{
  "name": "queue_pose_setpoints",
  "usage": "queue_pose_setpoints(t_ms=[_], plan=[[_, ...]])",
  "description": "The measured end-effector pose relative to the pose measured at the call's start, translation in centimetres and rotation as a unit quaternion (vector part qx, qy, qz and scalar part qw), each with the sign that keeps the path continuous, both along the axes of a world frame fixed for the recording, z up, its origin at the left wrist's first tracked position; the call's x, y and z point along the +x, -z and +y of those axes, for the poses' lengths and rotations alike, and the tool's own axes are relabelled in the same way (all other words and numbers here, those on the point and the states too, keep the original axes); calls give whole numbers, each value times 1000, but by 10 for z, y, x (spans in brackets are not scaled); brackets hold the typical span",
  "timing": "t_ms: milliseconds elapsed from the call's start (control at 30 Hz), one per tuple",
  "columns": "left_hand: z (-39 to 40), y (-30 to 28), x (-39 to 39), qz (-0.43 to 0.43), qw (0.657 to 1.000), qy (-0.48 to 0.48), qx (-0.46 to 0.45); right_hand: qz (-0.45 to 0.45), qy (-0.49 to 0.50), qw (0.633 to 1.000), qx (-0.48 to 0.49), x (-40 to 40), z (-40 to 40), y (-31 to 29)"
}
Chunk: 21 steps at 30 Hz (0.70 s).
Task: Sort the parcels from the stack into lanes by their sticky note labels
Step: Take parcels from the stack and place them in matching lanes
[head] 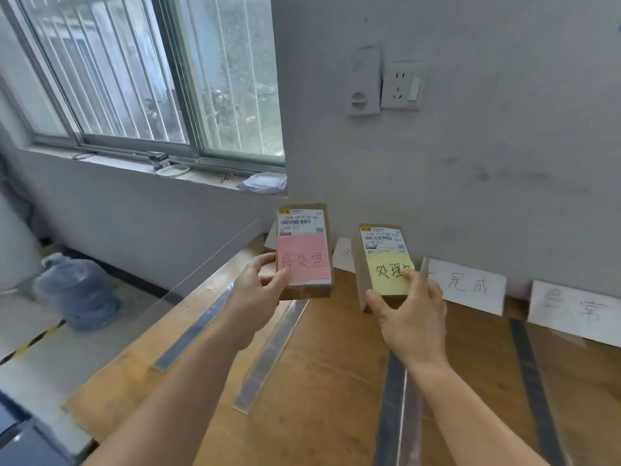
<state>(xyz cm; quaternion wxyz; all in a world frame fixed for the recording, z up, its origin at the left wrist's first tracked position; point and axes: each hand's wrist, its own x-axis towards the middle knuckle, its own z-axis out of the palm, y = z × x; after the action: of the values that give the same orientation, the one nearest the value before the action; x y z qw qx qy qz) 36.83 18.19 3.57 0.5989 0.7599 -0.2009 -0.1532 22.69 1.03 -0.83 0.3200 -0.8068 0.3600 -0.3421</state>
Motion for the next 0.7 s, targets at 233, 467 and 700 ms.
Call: queue_pose_setpoints(t_ms=[233, 467, 700], plan=[[3, 35, 87, 54, 998, -5, 32, 68, 54, 995, 57, 65, 7, 34], [12, 75, 183, 54, 993, -15, 107, 126, 112, 982, 88, 128, 23, 65], [-8, 112, 242, 23, 982, 22, 188, 166, 155, 967, 114, 170, 28, 82]])
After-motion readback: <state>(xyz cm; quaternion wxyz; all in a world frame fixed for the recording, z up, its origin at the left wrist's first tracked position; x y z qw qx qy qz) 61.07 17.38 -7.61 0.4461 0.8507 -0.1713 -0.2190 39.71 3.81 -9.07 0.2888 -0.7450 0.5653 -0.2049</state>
